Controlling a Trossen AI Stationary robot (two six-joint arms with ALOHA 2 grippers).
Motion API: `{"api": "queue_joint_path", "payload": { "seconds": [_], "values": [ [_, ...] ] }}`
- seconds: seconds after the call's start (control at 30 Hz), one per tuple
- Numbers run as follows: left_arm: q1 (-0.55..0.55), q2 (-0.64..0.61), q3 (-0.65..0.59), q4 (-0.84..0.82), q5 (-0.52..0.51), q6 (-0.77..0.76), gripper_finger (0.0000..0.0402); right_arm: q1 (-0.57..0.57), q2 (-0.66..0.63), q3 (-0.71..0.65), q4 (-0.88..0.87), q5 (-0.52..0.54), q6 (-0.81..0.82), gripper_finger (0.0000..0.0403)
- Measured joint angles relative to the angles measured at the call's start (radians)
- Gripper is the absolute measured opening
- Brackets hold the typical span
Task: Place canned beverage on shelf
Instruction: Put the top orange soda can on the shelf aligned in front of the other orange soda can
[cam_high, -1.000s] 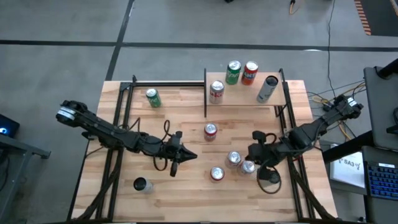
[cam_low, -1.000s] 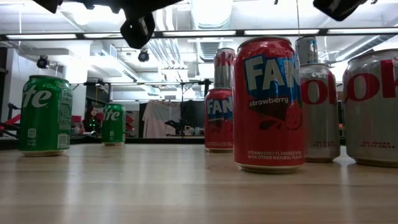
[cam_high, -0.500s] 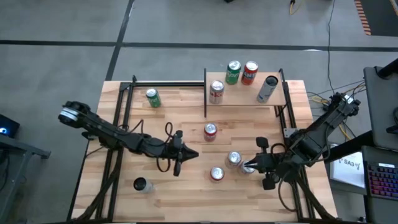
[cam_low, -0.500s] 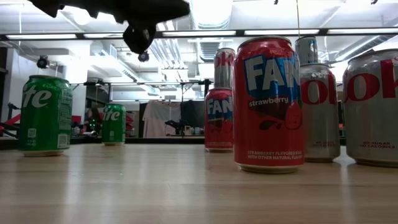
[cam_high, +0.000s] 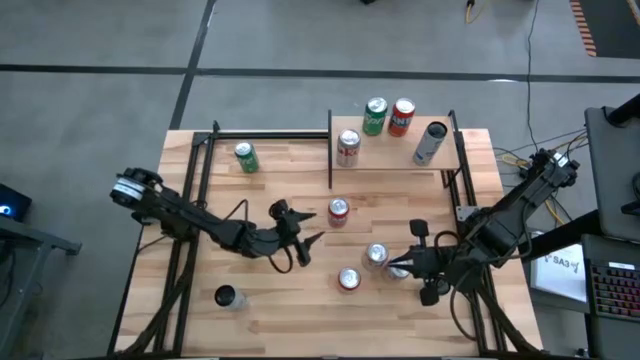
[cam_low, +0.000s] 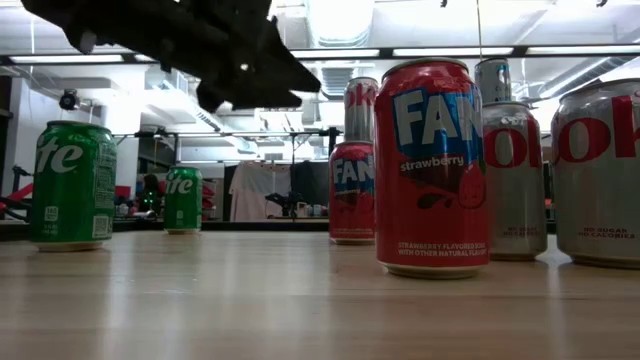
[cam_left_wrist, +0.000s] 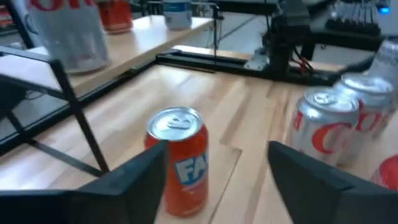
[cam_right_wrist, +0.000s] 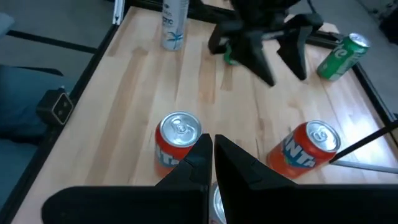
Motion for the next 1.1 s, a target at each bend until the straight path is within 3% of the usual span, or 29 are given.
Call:
{"api": "queue_joint_path", "payload": {
  "seconds": [0.13,0.23,0.73,1.1],
  "values": [
    [0.041,0.066,0.012,0.015,0.117,0.015,0.0318,-0.001,0.008,0.000,0.012,0.021,-0.016,0.0009],
    [0.067,0.113,0.025,0.028,0.136,0.012,0.0333,-0.002,0.008,0.000,0.028,0.024,-0.029,0.0009],
    [0.087,0.187,0.028,0.103,0.074,0.055,0.0337,-0.003,0.014,-0.001,0.050,0.072,-0.065,0.0009],
    [0.092,0.189,0.028,0.087,0.033,0.067,0.0380,-0.003,0.014,-0.004,0.064,0.073,-0.067,0.0009]
  ]
}}
